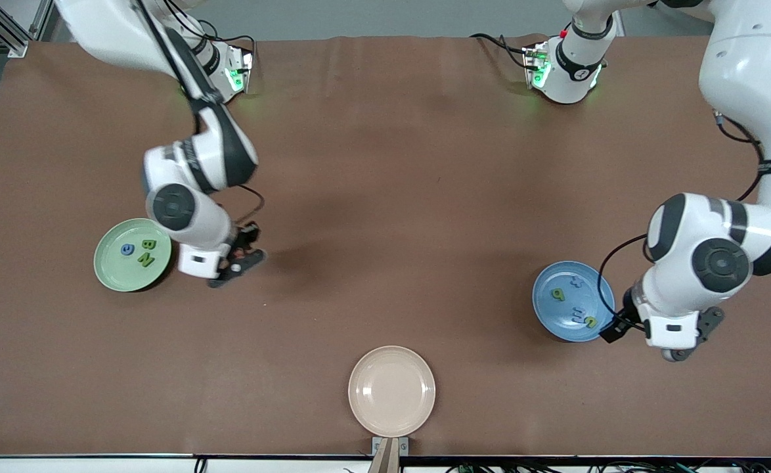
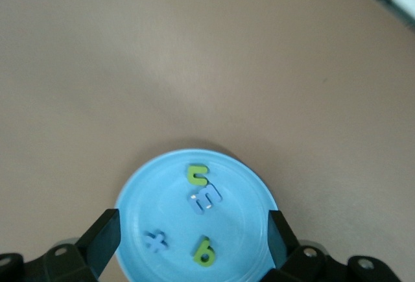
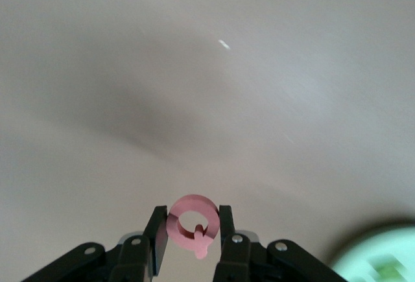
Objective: Sort upper and lower case letters into plates
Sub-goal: 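Drop the m on the blue plate while the right gripper drops Q on green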
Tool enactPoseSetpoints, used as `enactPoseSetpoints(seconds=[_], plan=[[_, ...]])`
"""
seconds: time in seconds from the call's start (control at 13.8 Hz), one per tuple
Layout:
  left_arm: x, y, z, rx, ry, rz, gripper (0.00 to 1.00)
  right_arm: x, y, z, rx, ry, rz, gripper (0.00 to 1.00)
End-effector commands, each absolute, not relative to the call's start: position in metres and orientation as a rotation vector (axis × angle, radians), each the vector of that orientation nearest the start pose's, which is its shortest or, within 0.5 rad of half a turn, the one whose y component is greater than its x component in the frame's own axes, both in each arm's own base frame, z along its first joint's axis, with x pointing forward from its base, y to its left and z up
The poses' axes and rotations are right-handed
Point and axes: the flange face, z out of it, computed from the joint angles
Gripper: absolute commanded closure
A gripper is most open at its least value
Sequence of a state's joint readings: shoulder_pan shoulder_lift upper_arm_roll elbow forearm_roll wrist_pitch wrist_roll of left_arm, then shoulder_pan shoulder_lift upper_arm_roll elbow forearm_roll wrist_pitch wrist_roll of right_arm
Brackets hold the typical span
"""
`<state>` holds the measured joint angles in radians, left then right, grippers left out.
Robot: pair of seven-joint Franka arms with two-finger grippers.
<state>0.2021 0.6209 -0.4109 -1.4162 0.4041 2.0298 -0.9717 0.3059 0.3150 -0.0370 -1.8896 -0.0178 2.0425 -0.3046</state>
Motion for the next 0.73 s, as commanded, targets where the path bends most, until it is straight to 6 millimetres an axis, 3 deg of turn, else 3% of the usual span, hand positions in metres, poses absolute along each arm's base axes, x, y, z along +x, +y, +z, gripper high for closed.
enactPoseSetpoints(seconds=[0.0, 0.15, 0.29, 0.36, 0.65], plan=[[0.712, -0.046, 0.421, -2.914, -0.792, -0.246, 0.00, 0.571, 0.071, 0.356, -2.966, -0.934, 0.306, 0.90], [0.709, -0.021, 0.450, -2.940, -0.677, -0.282, 0.00, 0.565, 0.010, 0.357, -2.925, -0.973, 0.312, 0.90], [0.698, -0.017, 0.489, -2.919, -0.673, -0.339, 0.00, 0.559, -0.045, 0.342, -2.902, -0.959, 0.323, 0.90], [0.691, -0.018, 0.510, -2.910, -0.662, -0.362, 0.00, 0.556, -0.063, 0.337, -2.908, -0.939, 0.307, 0.90], [0.664, -0.026, 0.562, -2.948, -0.449, -0.330, 0.00, 0.538, -0.119, 0.283, -2.919, -0.939, 0.232, 0.90]])
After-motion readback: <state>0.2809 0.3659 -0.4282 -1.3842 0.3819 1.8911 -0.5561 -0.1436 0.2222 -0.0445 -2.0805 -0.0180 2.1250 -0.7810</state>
